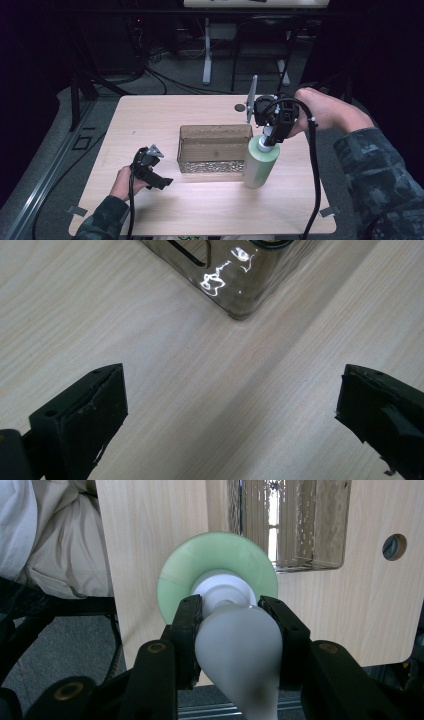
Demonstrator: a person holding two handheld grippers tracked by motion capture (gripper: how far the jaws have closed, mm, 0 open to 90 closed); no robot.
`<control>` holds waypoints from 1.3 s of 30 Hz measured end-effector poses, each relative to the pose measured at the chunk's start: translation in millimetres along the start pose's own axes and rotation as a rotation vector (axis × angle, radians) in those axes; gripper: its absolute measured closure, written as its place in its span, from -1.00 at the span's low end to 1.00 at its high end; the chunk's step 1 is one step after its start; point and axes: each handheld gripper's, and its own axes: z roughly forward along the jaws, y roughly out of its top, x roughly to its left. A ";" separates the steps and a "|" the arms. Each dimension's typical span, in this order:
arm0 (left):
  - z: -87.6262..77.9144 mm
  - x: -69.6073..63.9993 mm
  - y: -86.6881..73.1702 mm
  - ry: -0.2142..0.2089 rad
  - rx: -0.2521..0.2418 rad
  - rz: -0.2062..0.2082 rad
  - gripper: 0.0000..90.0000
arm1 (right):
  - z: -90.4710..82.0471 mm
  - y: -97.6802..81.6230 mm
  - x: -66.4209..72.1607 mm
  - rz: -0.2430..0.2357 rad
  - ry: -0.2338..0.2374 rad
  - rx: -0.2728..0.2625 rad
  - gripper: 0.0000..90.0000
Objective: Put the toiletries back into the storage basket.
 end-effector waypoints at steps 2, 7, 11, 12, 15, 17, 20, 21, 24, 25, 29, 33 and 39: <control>0.3 0.9 0.0 -0.010 0.005 -0.001 -1.00 | -2.4 -0.5 -0.5 -0.002 -0.002 0.000 0.38; 1.6 1.0 0.4 -0.003 0.011 -0.002 -1.00 | -7.0 -0.9 -1.6 0.001 0.003 0.006 0.38; 1.9 0.8 0.8 -0.003 0.009 0.000 -1.00 | -8.3 -1.0 -1.2 0.001 0.006 0.007 0.38; 1.9 1.2 0.7 -0.006 0.010 -0.001 -1.00 | -8.2 -1.2 -1.3 0.000 0.007 0.007 0.39; 2.3 2.0 0.0 -0.002 0.006 -0.007 -1.00 | -7.3 -1.7 -2.9 0.002 0.012 0.005 0.38; 1.9 3.4 -0.7 0.001 0.005 -0.011 -1.00 | -6.0 -1.1 -4.1 0.001 0.014 0.012 0.39; 2.1 4.0 -0.6 -0.011 0.011 -0.012 -1.00 | -6.3 0.5 -5.2 -0.002 0.016 0.014 0.39; 3.0 3.2 -0.7 -0.002 0.007 -0.012 -1.00 | -7.0 1.1 -5.7 -0.003 0.017 0.016 0.39; 3.2 3.6 -0.4 -0.011 0.015 -0.011 -1.00 | -10.6 4.0 -6.8 -0.005 0.015 0.014 0.39; 3.2 3.6 -0.4 -0.011 0.015 -0.011 -1.00 | -10.6 4.0 -6.8 -0.005 0.015 0.014 0.39; 3.0 5.7 -1.3 -0.007 0.019 -0.021 -1.00 | -17.6 8.5 -9.0 -0.015 0.019 0.016 0.39; 3.0 5.6 -1.6 0.001 0.013 -0.024 -1.00 | -24.0 11.6 -10.0 -0.015 0.019 0.007 0.39; 4.1 6.2 -1.7 -0.003 0.023 -0.023 -1.00 | -33.4 16.5 -10.5 -0.022 0.002 0.015 0.39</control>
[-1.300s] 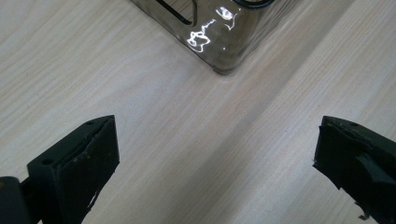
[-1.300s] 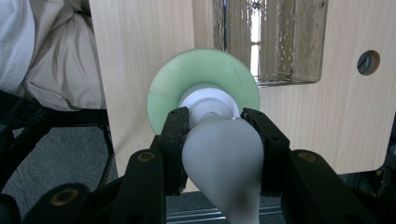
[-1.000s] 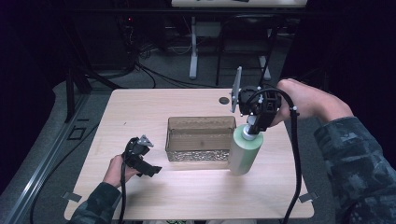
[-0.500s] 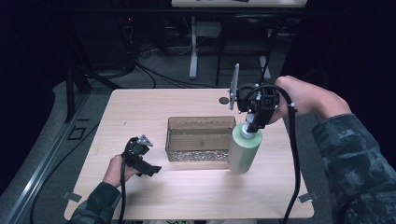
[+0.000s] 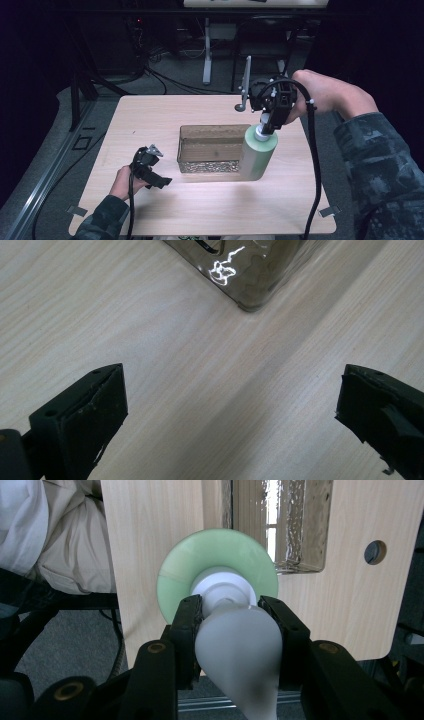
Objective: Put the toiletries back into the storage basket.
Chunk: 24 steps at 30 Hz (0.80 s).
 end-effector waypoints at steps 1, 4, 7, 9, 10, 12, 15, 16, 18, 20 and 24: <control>-0.1 -0.1 0.0 0.002 0.000 0.000 -1.00 | -2.2 0.4 -0.2 0.000 -0.002 -0.002 0.39; -0.8 0.1 0.2 -0.004 0.001 0.001 -1.00 | -7.2 1.5 -0.9 0.001 -0.007 0.002 0.39; -0.9 0.0 0.2 -0.007 0.000 0.000 -1.00 | -12.2 1.8 -1.8 0.006 -0.012 0.004 0.39; -0.4 -0.6 0.3 -0.002 -0.003 0.001 -1.00 | -16.2 1.9 -2.2 0.010 -0.018 0.006 0.39; -0.1 -0.7 0.5 -0.003 -0.001 0.002 -1.00 | -17.8 1.8 -2.5 0.013 -0.021 0.007 0.39; 0.4 -1.0 0.6 -0.001 -0.002 0.002 -1.00 | -22.2 1.6 -3.1 0.014 -0.027 0.007 0.39; 0.7 -0.1 0.6 -0.009 0.003 0.003 -1.00 | -28.7 1.4 -4.5 0.017 -0.037 0.003 0.39; 0.7 0.0 0.6 -0.010 0.004 0.003 -1.00 | -30.6 1.5 -5.2 0.017 -0.039 -0.001 0.39; 0.4 -0.3 0.6 -0.008 0.003 0.004 -1.00 | -34.0 1.8 -6.0 0.023 -0.046 -0.002 0.39; 0.2 -0.8 0.7 -0.009 0.003 0.007 -1.00 | -36.4 2.2 -6.8 0.026 -0.054 -0.003 0.39; 0.2 -1.7 0.7 -0.005 -0.002 0.007 -1.00 | -40.4 4.0 -9.2 0.036 -0.060 -0.006 0.39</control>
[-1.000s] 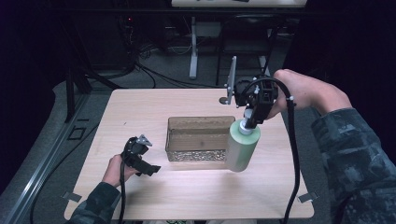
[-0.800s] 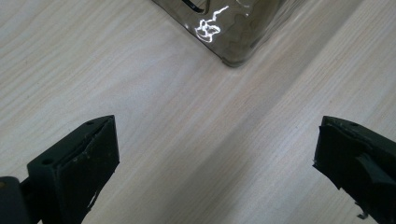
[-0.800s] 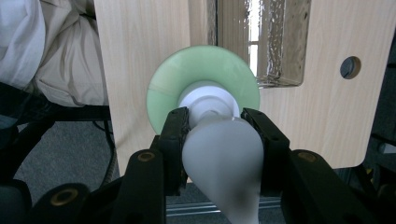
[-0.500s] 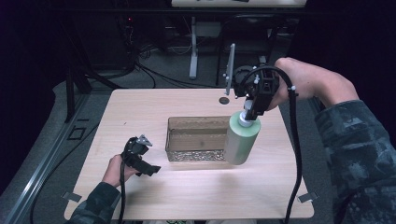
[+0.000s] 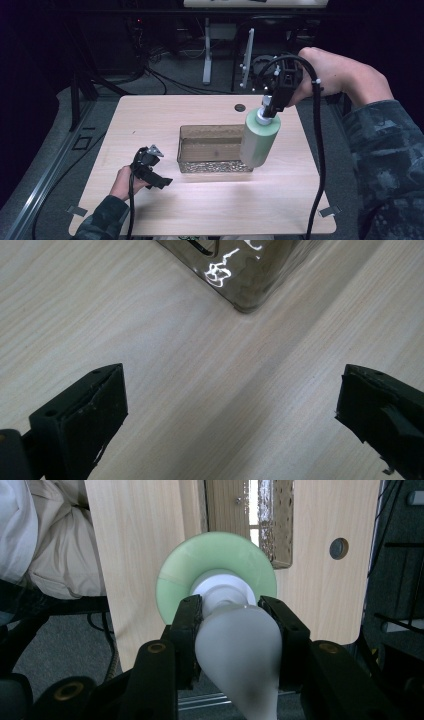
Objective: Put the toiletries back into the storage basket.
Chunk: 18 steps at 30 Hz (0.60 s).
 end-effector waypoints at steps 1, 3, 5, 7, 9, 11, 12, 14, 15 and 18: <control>-0.2 0.3 0.0 -0.002 0.001 -0.001 -1.00 | -0.6 0.9 -0.6 -0.002 -0.002 0.003 0.39; -0.2 0.7 -0.3 0.002 0.002 -0.002 -1.00 | -1.2 3.0 -2.2 -0.005 -0.003 0.005 0.39; 0.0 1.0 -0.4 0.001 0.005 0.001 -1.00 | -0.7 4.8 -4.3 -0.009 -0.003 0.009 0.39; -0.1 1.2 -0.4 -0.001 0.007 0.002 -1.00 | 0.2 6.2 -6.1 -0.012 -0.003 0.011 0.39; -0.1 1.0 -0.5 -0.001 0.006 0.002 -1.00 | 1.5 7.3 -8.4 -0.008 -0.005 0.013 0.39; -0.6 1.5 -0.6 -0.007 0.007 0.002 -1.00 | 2.6 7.8 -10.4 -0.007 -0.008 0.011 0.39; -0.4 1.7 -0.7 -0.003 0.007 0.003 -1.00 | 3.0 7.9 -11.4 -0.004 -0.009 0.011 0.39; -0.2 2.5 -1.0 -0.003 0.006 0.000 -1.00 | 3.5 8.1 -12.8 -0.005 -0.012 0.008 0.39; -0.2 2.5 -1.0 -0.003 0.006 0.000 -1.00 | 3.5 8.1 -12.8 -0.005 -0.012 0.008 0.39; -0.3 2.9 -1.2 -0.008 0.009 0.002 -1.00 | 5.8 8.1 -17.5 -0.001 -0.013 -0.003 0.39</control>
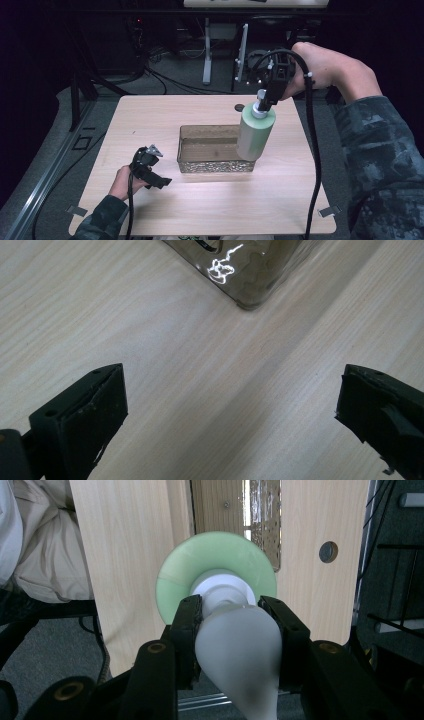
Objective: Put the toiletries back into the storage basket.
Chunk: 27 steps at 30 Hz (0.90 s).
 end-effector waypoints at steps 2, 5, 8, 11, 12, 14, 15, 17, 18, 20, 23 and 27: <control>0.1 -0.3 0.0 -0.002 0.000 0.002 -1.00 | 1.5 0.6 -1.3 0.003 -0.001 -0.001 0.39; 0.5 -0.5 0.0 0.001 0.000 -0.001 -1.00 | 5.0 2.3 -3.1 0.001 0.000 0.001 0.38; 0.1 -0.2 0.1 -0.003 0.000 0.004 -1.00 | 8.6 3.7 -5.3 0.006 0.012 0.004 0.38; 0.2 0.0 -0.2 -0.003 0.002 0.001 -1.00 | 11.2 5.7 -7.3 0.008 0.018 0.007 0.38; 0.3 -0.1 -0.2 -0.003 0.003 0.001 -1.00 | 11.6 6.5 -7.8 0.001 0.016 0.005 0.38; 0.2 -0.3 -0.2 -0.003 0.003 0.002 -1.00 | 11.9 7.5 -8.3 0.006 0.010 0.004 0.39; 0.3 -0.4 -0.1 -0.002 0.002 0.002 -1.00 | 12.3 7.5 -9.1 0.005 0.010 0.001 0.39; 0.4 -0.2 -0.2 -0.004 0.001 0.002 -1.00 | 13.2 7.4 -11.0 0.006 0.009 -0.002 0.38; 0.5 0.0 -0.3 -0.005 0.002 0.002 -1.00 | 13.8 7.6 -11.5 0.009 0.011 -0.002 0.38; 1.0 0.2 -0.5 -0.002 0.001 0.002 -1.00 | 15.1 8.6 -13.2 0.009 0.015 0.000 0.38; 1.0 0.2 -0.5 -0.002 0.001 0.002 -1.00 | 18.1 11.4 -15.9 0.002 0.019 0.003 0.38; 0.0 0.5 -0.6 -0.005 0.002 0.004 -1.00 | 22.8 15.9 -19.4 0.001 0.020 0.007 0.38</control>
